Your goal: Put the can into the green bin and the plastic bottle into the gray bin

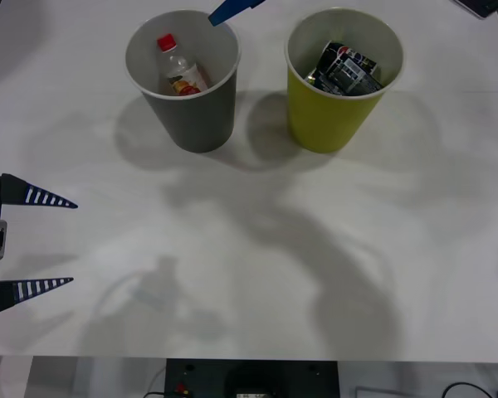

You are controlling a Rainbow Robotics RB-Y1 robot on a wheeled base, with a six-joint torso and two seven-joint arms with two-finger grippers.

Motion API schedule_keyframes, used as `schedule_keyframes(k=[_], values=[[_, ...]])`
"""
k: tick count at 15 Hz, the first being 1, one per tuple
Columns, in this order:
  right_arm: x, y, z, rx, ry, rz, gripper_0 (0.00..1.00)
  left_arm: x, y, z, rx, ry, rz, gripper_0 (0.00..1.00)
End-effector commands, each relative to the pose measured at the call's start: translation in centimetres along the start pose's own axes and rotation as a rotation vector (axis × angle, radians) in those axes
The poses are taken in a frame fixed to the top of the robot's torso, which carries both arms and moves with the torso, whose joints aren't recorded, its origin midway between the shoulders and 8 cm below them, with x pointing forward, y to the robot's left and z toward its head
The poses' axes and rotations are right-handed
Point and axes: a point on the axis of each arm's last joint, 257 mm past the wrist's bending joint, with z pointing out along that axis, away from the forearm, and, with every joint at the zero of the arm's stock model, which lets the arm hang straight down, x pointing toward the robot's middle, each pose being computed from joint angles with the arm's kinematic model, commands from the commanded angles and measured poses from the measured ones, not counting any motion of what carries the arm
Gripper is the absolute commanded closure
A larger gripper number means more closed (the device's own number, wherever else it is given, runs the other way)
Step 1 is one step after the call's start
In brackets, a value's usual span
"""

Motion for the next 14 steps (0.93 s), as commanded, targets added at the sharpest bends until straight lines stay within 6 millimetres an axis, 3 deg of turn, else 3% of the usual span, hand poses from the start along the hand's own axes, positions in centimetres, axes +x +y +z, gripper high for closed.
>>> schedule_keyframes(k=[1, 14], values=[[2.5, 0.8, -2.0, -0.019, -0.014, -0.03, 0.0, 0.0, 0.0, 0.0, 0.0, 0.0, 0.0, 0.02], [16.3, 9.0, -6.8, -0.024, -0.021, -0.266, 0.0, 0.0, 0.0, 0.0, 0.0, 0.0, 0.0, 0.02]])
